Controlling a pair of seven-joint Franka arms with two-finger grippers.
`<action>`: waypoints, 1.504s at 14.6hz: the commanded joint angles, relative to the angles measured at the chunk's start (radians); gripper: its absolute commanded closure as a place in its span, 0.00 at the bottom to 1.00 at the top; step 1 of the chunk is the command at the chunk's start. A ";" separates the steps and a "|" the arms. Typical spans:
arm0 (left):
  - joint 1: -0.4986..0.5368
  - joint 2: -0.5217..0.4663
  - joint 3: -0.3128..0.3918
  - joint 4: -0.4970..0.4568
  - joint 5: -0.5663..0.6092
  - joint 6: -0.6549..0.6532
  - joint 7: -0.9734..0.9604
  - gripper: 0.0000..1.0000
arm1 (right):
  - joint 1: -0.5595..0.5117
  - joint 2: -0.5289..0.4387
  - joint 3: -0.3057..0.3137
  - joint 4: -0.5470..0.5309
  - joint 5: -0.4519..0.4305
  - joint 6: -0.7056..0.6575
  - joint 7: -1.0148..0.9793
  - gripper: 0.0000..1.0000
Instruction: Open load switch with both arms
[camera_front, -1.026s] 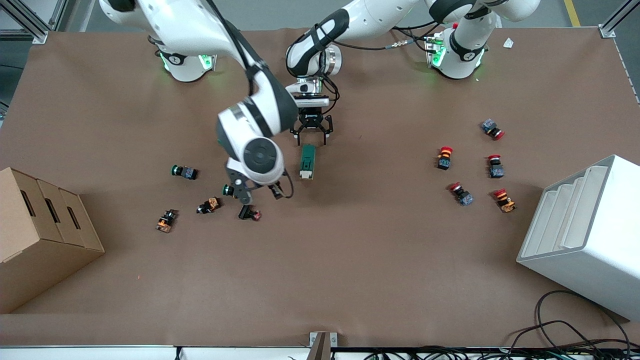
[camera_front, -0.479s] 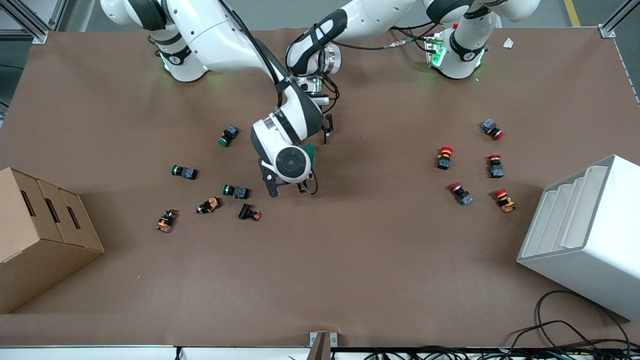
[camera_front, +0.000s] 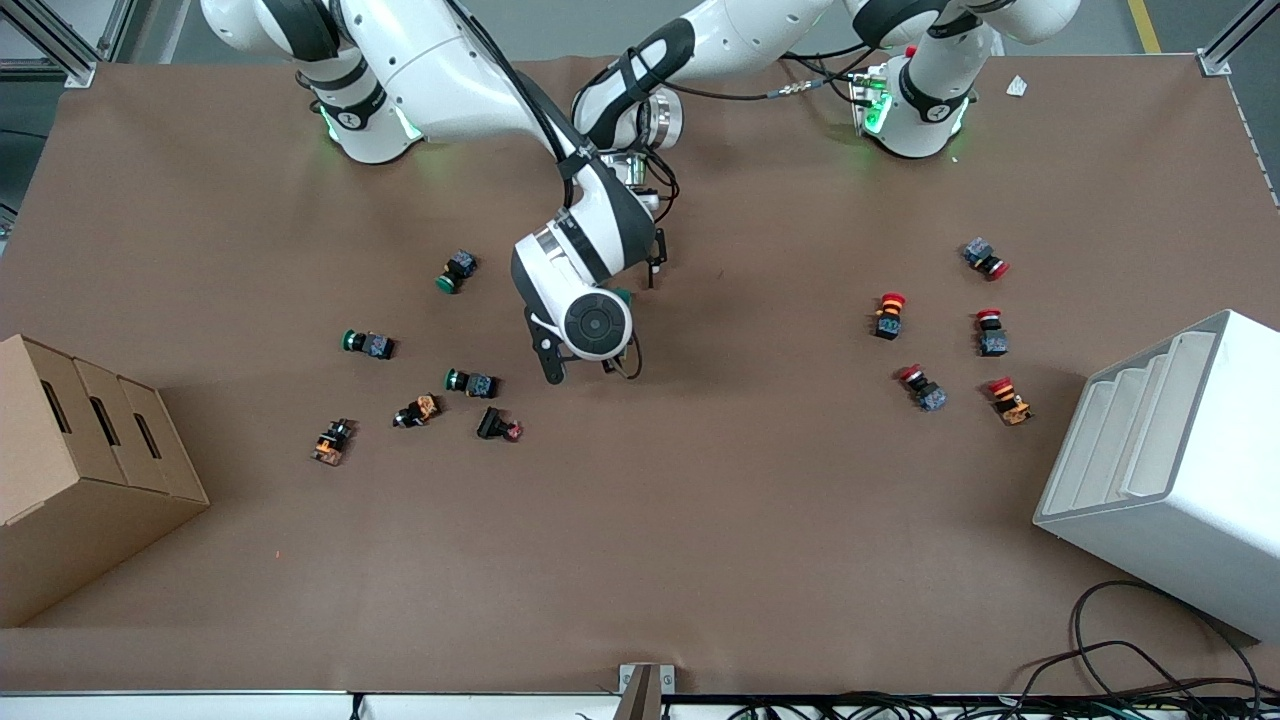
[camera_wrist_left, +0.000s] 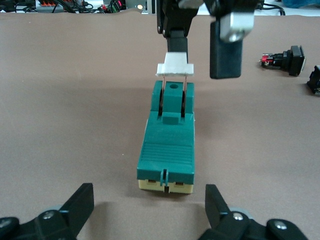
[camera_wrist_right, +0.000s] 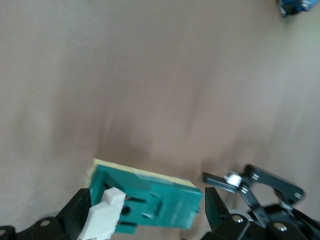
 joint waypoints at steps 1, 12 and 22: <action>-0.005 0.000 0.005 0.003 0.019 -0.010 -0.005 0.01 | 0.003 -0.021 0.028 -0.008 0.030 -0.056 0.005 0.00; -0.001 -0.005 0.006 0.003 0.016 -0.010 0.012 0.01 | 0.027 -0.015 0.048 -0.066 0.015 -0.132 -0.067 0.00; 0.018 -0.189 -0.026 0.152 -0.449 0.000 0.359 0.00 | -0.428 -0.253 0.012 -0.002 -0.316 -0.296 -1.193 0.00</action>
